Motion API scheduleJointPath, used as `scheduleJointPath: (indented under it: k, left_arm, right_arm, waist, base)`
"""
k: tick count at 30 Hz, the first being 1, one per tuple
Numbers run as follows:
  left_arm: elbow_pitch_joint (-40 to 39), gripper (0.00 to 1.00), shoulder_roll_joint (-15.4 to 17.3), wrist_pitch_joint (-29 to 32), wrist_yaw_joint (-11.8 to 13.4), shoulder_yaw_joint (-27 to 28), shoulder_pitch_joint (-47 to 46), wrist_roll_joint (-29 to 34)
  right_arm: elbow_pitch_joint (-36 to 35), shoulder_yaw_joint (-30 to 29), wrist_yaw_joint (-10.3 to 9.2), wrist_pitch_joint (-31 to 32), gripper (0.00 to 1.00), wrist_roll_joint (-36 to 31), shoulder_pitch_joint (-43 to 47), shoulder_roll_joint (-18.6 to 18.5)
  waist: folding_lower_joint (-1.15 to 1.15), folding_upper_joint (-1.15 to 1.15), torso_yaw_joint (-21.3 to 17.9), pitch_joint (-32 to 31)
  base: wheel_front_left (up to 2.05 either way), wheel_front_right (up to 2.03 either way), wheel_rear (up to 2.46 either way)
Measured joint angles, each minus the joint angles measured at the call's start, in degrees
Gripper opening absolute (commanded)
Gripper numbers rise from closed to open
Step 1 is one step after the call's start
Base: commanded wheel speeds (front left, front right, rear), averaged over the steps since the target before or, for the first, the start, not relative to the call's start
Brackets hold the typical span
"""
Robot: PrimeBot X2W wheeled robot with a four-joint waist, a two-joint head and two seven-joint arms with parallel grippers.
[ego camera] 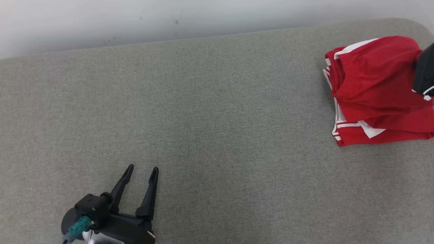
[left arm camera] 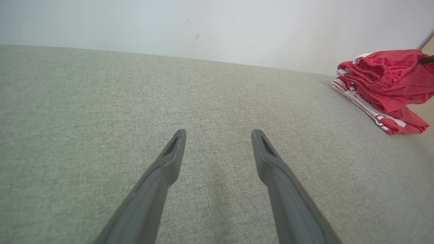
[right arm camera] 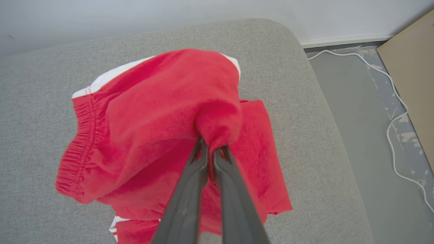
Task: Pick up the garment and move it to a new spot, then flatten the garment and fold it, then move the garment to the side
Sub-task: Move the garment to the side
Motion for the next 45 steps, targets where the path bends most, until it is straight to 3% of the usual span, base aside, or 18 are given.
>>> scheduleJointPath:
  k: [10,23,45]
  left_arm:
    - [-0.03,1.0,-0.03,0.0,-0.49,-0.94,-0.68,0.0]
    - [-0.02,1.0,0.7,0.0,-0.55,-0.69,-1.52,0.0]
    - [0.41,1.0,0.22,0.0,-1.0,-1.05,-1.7,-0.09]
  right_arm:
    - [2.85,2.56,-0.11,0.33,0.0,-2.68,0.66,-2.14]
    - [4.25,6.02,-2.05,-0.55,0.0,-6.71,2.57,-2.38]
    - [5.34,9.25,-2.11,-3.98,0.0,-10.63,1.13,-4.5]
  waist:
    - [0.0,-0.01,1.11,1.36]
    - [0.0,-0.01,3.83,3.4]
    - [0.0,0.0,5.67,3.63]
  base:
    - [0.0,0.0,0.0]
    - [0.0,0.0,0.0]
    - [0.0,0.0,0.0]
